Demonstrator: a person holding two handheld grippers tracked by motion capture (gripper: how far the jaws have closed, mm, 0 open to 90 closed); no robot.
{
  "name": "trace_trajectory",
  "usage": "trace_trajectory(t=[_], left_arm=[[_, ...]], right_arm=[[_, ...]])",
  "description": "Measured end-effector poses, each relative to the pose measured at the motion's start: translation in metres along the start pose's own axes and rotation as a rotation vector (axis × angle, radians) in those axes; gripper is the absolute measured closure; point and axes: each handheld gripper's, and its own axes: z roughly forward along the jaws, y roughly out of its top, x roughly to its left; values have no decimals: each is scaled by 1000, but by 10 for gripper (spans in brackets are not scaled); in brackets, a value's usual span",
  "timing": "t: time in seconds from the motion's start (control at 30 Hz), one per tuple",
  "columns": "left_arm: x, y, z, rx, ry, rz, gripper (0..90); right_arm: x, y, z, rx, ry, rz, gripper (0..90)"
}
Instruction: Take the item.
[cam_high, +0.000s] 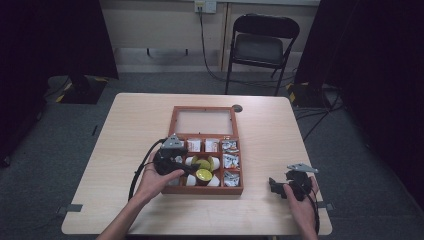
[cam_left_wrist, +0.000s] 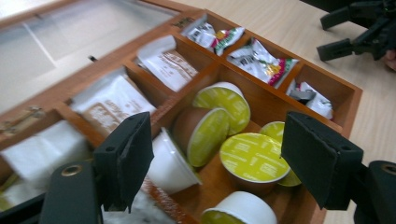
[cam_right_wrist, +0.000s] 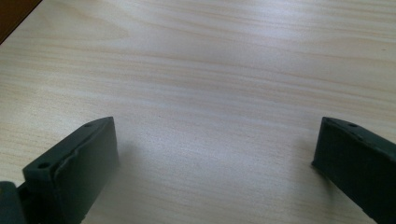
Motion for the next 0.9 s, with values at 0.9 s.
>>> trace_trajectory(t=[0.9], left_arm=[[-18, -5, 40, 174, -77, 45, 323]], right_arm=[[0, -3, -4, 0, -4, 8, 0]])
